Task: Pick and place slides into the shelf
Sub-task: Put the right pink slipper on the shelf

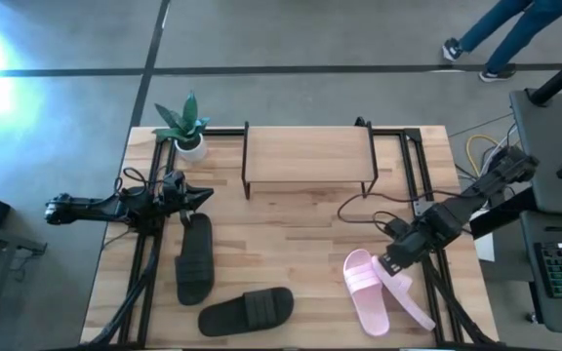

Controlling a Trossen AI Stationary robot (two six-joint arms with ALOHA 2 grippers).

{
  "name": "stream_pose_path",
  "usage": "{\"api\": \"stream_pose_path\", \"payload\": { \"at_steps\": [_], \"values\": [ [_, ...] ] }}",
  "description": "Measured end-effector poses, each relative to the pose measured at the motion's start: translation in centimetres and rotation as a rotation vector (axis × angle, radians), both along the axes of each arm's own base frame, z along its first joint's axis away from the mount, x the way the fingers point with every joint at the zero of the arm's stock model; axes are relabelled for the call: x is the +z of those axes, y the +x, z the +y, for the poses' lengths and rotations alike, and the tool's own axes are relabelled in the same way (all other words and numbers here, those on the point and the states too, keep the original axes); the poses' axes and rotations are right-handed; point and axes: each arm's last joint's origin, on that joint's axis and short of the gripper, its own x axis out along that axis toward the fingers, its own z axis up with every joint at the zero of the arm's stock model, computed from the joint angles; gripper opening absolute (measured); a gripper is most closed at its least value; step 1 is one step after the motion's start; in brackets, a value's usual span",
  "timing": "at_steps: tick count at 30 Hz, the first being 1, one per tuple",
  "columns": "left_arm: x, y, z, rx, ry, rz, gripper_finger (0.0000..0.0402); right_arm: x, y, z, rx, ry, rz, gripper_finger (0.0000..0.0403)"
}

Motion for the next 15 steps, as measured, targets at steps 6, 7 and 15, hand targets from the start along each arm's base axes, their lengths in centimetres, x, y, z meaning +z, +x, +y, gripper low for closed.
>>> {"api": "stream_pose_path", "payload": {
  "at_steps": [6,7,15],
  "values": [
    [0.0,0.0,0.0,0.000,0.000,0.000,0.0008,-1.5,1.7,-0.2,-0.051,-0.021,0.088,0.0061],
    [0.0,0.0,0.0,0.000,0.000,0.000,0.0008,-1.7,2.0,-0.3,-0.051,-0.019,0.102,0.0073],
    [0.0,0.0,0.0,0.000,0.000,0.000,0.0008,-3.7,4.2,-1.3,-0.028,0.019,0.219,0.0145]
  ]
}}
